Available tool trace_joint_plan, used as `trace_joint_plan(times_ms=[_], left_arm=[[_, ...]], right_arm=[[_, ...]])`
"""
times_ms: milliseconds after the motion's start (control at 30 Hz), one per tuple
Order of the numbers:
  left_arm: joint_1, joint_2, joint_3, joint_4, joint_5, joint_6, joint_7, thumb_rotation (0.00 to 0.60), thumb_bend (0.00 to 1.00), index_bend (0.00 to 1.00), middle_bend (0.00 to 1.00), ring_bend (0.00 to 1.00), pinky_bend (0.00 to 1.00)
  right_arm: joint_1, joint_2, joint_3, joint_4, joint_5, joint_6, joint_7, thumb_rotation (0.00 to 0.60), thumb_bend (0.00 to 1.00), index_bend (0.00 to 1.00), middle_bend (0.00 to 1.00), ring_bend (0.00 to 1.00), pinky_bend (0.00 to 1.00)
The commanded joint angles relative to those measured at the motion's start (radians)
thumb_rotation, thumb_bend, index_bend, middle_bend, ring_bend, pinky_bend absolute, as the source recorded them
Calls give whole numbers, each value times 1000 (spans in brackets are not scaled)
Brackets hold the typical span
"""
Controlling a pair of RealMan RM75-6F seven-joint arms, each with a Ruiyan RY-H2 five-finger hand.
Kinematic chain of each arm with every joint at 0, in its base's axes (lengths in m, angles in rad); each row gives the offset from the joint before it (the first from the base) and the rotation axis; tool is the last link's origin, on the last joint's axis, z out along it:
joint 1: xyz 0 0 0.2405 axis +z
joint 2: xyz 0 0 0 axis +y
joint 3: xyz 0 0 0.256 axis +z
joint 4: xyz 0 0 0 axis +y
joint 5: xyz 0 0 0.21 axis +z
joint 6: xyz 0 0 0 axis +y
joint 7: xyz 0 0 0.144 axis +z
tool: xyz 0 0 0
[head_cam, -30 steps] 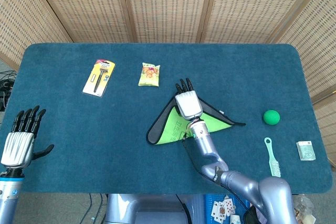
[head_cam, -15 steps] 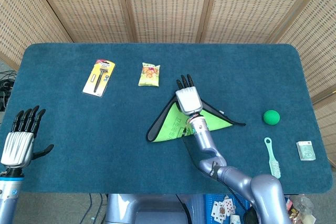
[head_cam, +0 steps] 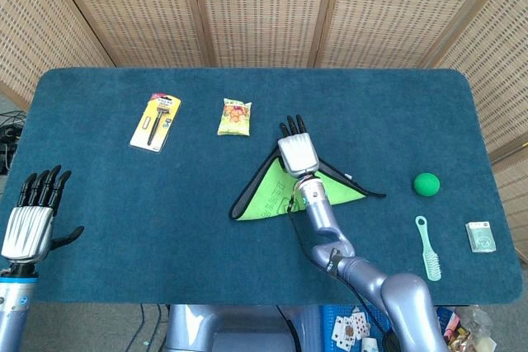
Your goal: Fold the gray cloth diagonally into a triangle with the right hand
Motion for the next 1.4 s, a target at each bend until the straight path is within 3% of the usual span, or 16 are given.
trace_joint_plan(times_ms=[33,1000,1400], left_arm=[[0,0,0,0,-1,0,0,600,163,0,0,0,0],[-3,6,-3,0,-20,-13,2,600,163,0,0,0,0],[-6,3,-1,2,-20,-18,5,600,163,0,0,0,0]], right_arm=[[8,-7,-3,15,0,-4,9,600,517,649,201,0,0],[94,-72,3,209,27,-76,64,600,517,649,206,0,0],[109,-80,2,243,28,-82,82,600,517,649,207,0,0]])
